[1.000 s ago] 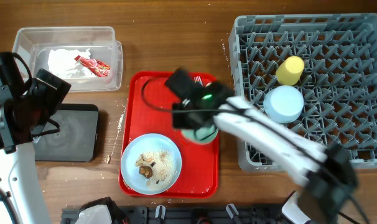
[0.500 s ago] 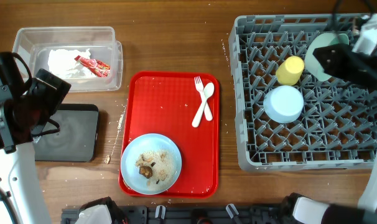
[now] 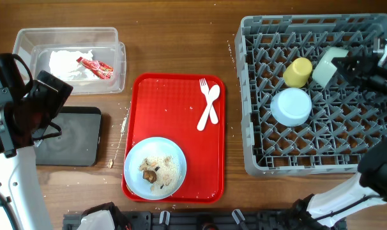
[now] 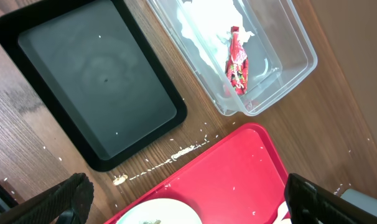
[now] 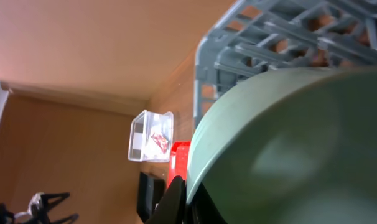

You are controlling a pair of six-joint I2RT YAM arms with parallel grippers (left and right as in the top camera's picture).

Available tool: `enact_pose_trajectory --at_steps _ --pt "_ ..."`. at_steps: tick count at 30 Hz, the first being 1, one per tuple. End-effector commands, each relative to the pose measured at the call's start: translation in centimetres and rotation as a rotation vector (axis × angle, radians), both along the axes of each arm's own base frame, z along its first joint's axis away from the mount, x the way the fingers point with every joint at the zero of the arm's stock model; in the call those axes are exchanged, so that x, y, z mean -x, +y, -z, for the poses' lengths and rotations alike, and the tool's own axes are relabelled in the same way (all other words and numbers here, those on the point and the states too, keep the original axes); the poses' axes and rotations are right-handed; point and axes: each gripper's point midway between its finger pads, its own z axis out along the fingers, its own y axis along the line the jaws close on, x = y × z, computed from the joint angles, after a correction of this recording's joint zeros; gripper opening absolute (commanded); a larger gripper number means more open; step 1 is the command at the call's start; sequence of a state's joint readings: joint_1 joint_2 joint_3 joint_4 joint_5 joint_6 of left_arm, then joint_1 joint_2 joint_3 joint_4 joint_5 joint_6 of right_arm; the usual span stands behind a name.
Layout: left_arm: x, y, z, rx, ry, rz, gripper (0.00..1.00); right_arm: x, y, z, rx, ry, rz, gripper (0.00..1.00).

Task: Sort waste into correct bins and load items into the dishwasher rack
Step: 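Place the green bowl in the rack right of the blue bowl, then reach the right gripper toward the white fork and spoon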

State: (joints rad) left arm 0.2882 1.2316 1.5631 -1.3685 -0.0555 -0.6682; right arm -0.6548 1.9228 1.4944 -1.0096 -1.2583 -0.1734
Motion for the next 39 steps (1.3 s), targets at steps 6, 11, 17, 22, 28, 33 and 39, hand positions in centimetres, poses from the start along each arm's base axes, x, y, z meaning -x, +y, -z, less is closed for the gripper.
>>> enact_pose_trajectory --at_steps 6,11,17,22,28,33,39 --pt "0.0 0.2 -0.1 -0.01 0.0 -0.006 1.0 1.3 -3.7 3.3 -0.11 0.192 0.129 0.11" --pt "0.0 0.2 -0.1 -0.01 0.0 -0.006 1.0 4.6 -5.7 4.1 -0.074 0.368 0.222 0.12" --pt "0.0 0.2 -0.1 -0.01 0.0 -0.006 1.0 7.3 -7.4 2.2 0.111 0.497 0.366 0.22" --pt "0.0 0.2 -0.1 -0.01 0.0 -0.006 1.0 8.6 -6.7 -2.7 0.218 0.41 0.432 0.27" --pt "0.0 0.2 -0.1 -0.01 0.0 -0.006 1.0 10.2 -3.6 -9.0 0.336 0.238 0.445 0.31" --pt "0.0 0.2 -0.1 -0.01 0.0 -0.006 1.0 11.2 6.6 -15.8 0.382 -0.081 0.194 0.74" --pt "0.0 0.2 -0.1 -0.01 0.0 -0.006 1.0 12.7 17.8 -19.0 0.451 -0.336 -0.144 0.87"
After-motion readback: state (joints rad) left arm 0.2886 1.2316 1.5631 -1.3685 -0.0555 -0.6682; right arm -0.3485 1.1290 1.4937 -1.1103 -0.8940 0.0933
